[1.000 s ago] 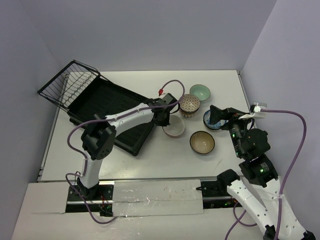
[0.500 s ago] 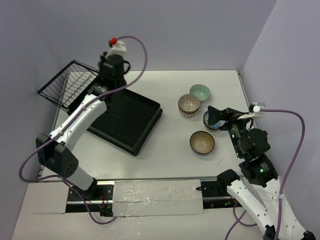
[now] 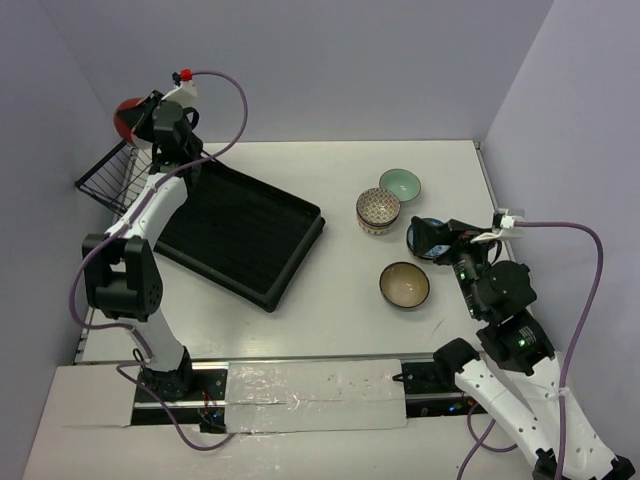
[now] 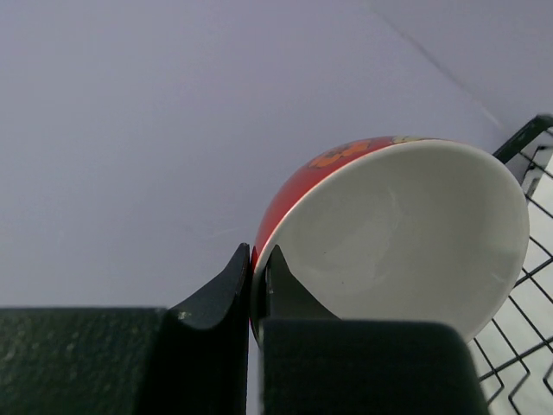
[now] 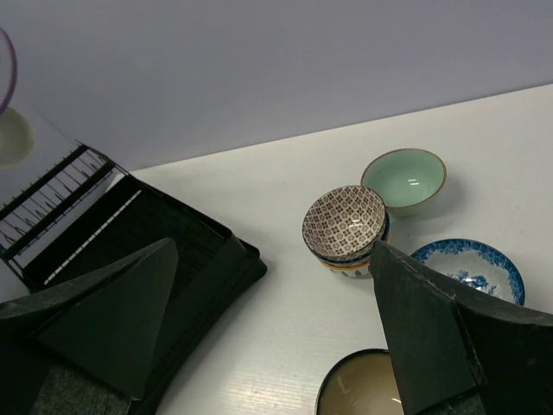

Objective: Load the bowls into the dish rack

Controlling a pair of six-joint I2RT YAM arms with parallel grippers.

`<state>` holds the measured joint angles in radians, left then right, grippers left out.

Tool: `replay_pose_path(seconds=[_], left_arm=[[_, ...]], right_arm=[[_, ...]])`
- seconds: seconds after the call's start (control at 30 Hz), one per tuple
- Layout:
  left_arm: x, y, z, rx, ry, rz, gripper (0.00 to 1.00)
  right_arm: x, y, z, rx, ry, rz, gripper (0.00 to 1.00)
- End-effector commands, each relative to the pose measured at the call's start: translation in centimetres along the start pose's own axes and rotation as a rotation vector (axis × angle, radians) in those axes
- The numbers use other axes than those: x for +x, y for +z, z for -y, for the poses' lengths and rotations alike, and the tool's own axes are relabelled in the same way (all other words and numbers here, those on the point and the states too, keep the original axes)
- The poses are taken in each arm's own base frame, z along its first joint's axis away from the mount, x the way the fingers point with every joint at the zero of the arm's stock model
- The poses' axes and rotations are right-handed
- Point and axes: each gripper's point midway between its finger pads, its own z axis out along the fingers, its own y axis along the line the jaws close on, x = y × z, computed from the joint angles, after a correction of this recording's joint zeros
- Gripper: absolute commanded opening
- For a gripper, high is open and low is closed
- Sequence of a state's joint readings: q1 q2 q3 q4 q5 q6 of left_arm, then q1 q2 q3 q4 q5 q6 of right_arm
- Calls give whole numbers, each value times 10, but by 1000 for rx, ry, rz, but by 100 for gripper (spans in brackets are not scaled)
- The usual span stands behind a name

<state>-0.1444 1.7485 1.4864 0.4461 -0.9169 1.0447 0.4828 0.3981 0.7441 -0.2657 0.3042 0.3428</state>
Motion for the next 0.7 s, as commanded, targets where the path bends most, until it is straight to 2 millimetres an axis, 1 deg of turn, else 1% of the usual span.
replay_pose_path(seconds=[0.0, 0.03, 0.07, 0.1, 0.13, 0.2, 0.27, 0.3, 0.33, 0.37, 0.4, 0.47, 0.67], left_arm=[[-9, 16, -9, -80, -28, 57, 0], [-6, 20, -10, -99, -25, 46, 0], [-8, 23, -14, -137, -38, 56, 0], [-3, 28, -3, -139, -19, 48, 0], [-2, 32, -5, -152, -14, 35, 0], [2, 38, 11, -145, 30, 27, 0], [6, 42, 19, -148, 62, 25, 0], [9, 45, 25, -171, 47, 30, 0], [13, 45, 29, -177, 61, 27, 0], [16, 46, 35, -170, 73, 23, 0], [21, 46, 46, -155, 94, 22, 0], [26, 47, 57, -137, 97, 16, 0], [32, 46, 78, -65, 91, 15, 0]], right_arm=[[3, 8, 0, 16, -24, -10, 100], [5, 9, 1, 20, -27, -15, 100], [6, 10, 2, 25, -28, -16, 100], [8, 11, 2, 28, -27, -19, 100], [11, 12, 5, 39, -29, -19, 100], [14, 14, 6, 47, -34, -30, 100], [15, 15, 4, 41, -36, -36, 100], [16, 16, 5, 44, -40, -41, 100], [17, 16, 5, 46, -40, -41, 100], [18, 16, 6, 50, -42, -43, 100], [19, 17, 7, 55, -42, -46, 100], [21, 18, 7, 56, -43, -53, 100], [22, 19, 6, 51, -41, -53, 100]])
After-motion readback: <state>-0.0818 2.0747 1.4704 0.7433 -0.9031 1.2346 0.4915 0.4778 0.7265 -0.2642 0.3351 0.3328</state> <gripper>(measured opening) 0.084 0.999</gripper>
